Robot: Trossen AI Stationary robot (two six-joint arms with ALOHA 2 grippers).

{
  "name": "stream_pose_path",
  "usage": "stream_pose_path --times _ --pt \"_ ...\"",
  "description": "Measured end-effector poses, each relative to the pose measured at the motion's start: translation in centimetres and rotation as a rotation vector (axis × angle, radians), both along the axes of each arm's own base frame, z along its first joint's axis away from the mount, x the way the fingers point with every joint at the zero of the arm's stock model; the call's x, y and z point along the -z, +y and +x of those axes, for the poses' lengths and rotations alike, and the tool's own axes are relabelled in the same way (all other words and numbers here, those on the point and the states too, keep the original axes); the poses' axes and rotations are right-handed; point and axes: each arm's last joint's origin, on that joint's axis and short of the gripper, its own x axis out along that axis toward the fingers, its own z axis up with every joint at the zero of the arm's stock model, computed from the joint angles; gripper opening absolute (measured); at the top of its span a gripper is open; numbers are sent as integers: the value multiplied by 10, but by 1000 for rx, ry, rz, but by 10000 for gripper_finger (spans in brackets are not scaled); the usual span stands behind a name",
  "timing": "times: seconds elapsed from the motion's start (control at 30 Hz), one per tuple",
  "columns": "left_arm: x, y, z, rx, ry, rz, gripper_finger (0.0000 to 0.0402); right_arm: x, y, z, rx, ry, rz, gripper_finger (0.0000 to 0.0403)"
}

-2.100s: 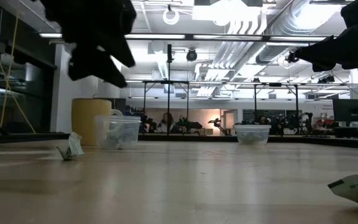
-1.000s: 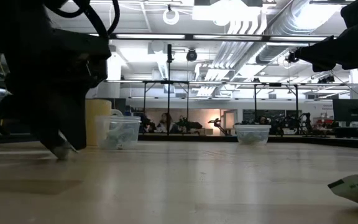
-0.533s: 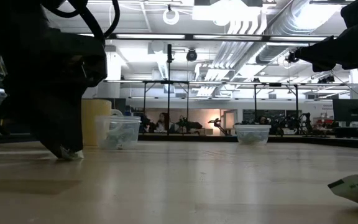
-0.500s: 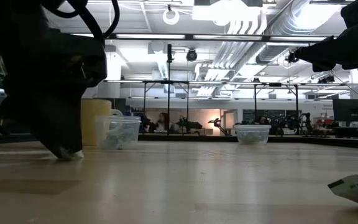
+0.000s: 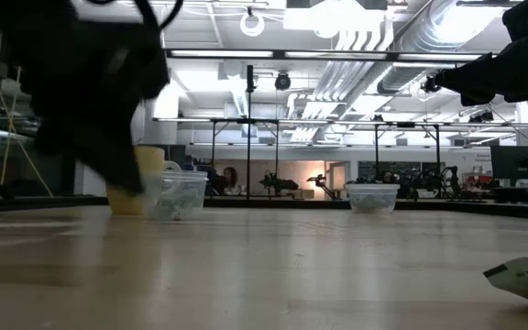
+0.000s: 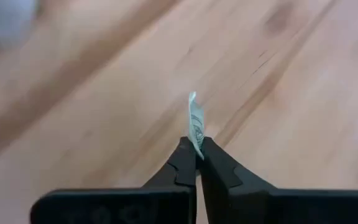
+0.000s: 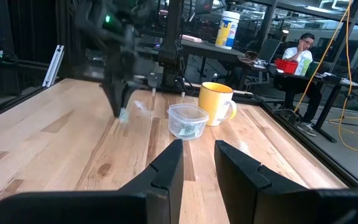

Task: Pick and place Stevia / Truvia into bins
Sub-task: Put the stevia packet into the bottom transparent container

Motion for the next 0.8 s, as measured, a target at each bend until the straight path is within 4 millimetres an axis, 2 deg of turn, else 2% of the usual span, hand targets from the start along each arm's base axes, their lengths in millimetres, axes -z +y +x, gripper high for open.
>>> stream_pose_path --times 0.17,0.27,0.37,0.6,0.7,0.8 --pt "-26 8 -6 0 -111 141 40 0 0 0 -1 0 0 83" --pt "-38 19 -9 -49 -146 251 59 0 0 0 0 0 0 83" --pt "-41 35 -9 -73 -109 306 65 0 0 0 0 0 0 83" --pt "-38 72 -3 -155 -19 359 40 0 0 0 3 0 0 83" --pt "-37 84 -1 -184 5 357 66 0 0 0 3 0 0 83" --pt "-35 93 -2 -193 50 323 111 0 0 0 3 0 0 83"
